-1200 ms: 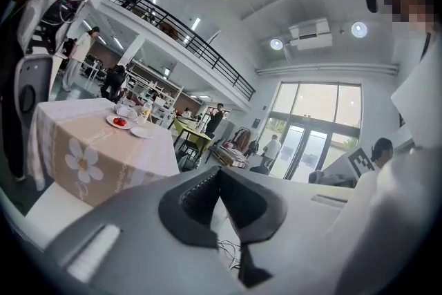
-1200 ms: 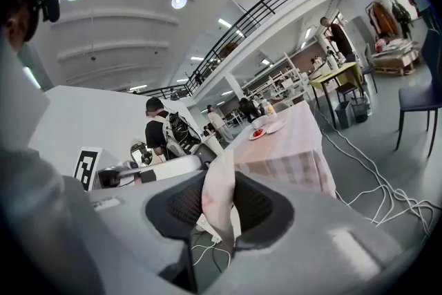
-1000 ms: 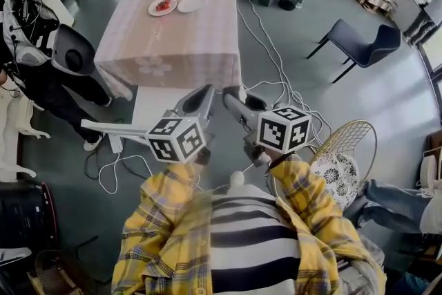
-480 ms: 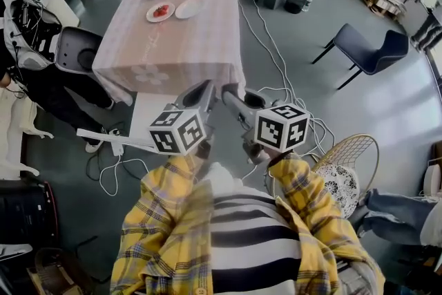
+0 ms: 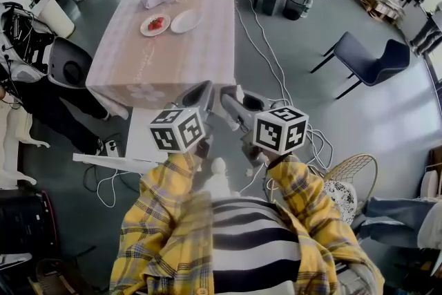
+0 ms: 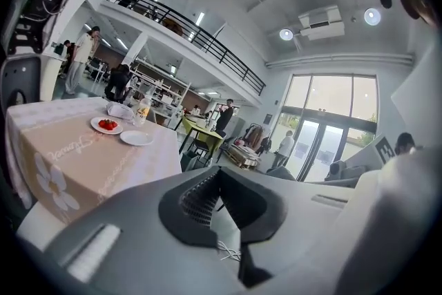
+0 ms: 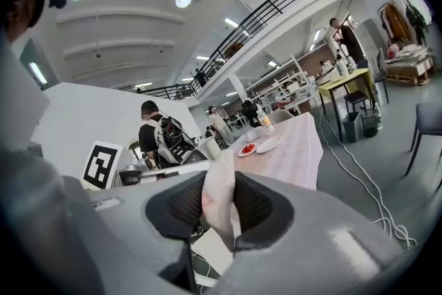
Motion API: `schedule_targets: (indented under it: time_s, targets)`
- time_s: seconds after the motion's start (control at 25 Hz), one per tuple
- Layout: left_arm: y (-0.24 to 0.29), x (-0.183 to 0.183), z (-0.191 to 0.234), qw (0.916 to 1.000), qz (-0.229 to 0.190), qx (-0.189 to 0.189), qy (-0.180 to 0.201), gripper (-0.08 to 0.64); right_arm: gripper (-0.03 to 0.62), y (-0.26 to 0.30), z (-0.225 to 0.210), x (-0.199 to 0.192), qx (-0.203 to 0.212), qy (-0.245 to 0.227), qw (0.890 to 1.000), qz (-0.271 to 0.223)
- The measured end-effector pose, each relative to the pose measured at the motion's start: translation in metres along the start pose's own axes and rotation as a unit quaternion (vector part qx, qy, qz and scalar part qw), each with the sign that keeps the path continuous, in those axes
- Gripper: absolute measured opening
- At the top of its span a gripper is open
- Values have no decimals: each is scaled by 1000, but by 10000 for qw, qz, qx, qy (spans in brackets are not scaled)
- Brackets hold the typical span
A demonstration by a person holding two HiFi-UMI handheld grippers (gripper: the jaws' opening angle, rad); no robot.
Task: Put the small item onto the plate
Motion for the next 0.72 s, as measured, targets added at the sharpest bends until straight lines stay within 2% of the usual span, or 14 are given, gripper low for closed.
schedule_targets:
  time_s: [0.32,0.72]
  targets:
    - [48,20,62,9997,39,189,-142,-8,106,66,-20,38,-12,-34,9998,202]
    - [84,33,132,9988,92,377,-304,-8,106,143,-35,74,49,-57,9995,322]
Point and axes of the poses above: the fingertips, and each gripper's own axes: y forward along the fingers, z to its left, x out of its top, the point moved 10 cm from there along -y, backward along the fingers, and after that the axes turned 11 degrees about y, right-handed, at the moved point
